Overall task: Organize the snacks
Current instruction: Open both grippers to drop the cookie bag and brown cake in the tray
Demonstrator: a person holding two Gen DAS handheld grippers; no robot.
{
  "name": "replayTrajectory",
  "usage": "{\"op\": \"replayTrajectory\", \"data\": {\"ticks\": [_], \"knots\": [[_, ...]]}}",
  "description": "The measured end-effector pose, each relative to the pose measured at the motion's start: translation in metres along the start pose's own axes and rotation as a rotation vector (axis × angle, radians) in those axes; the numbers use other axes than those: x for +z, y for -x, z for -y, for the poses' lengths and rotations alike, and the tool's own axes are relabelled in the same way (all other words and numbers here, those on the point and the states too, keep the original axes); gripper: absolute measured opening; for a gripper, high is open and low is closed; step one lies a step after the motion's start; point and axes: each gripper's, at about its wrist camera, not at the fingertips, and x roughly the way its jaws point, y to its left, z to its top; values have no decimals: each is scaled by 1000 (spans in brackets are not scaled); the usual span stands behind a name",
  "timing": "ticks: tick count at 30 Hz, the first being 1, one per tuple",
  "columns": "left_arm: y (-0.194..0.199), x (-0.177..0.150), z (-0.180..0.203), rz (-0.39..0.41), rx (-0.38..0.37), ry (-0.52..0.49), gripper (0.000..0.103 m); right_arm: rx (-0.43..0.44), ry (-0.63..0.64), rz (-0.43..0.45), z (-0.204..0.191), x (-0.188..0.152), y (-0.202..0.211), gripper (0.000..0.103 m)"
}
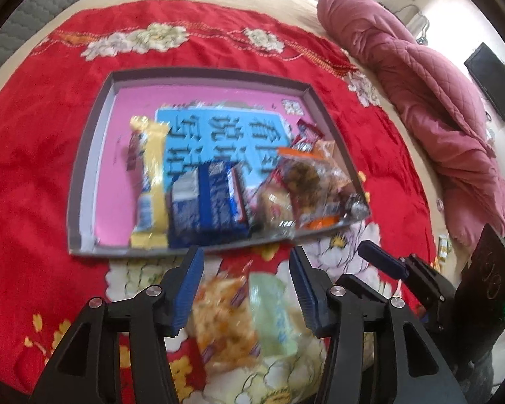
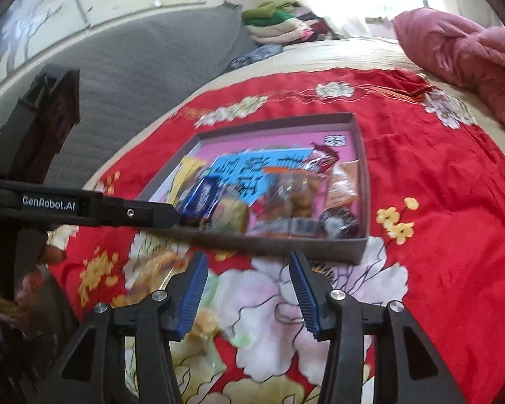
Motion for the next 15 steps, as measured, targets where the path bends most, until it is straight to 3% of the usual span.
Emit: {"op": "replayTrajectory", "data": {"ticks": [5,8,15], "knots": [[0,-12,-11,-29,-3,20,55,12,99,-52,-19,-10,-2,51],[-1,-17,-15,-44,1,28,55,22,152,-80,-27,-18,-2,64],[-10,-30,-20,-104,-15,55,57,36,268,-107,-43,-29,0,74]]}}
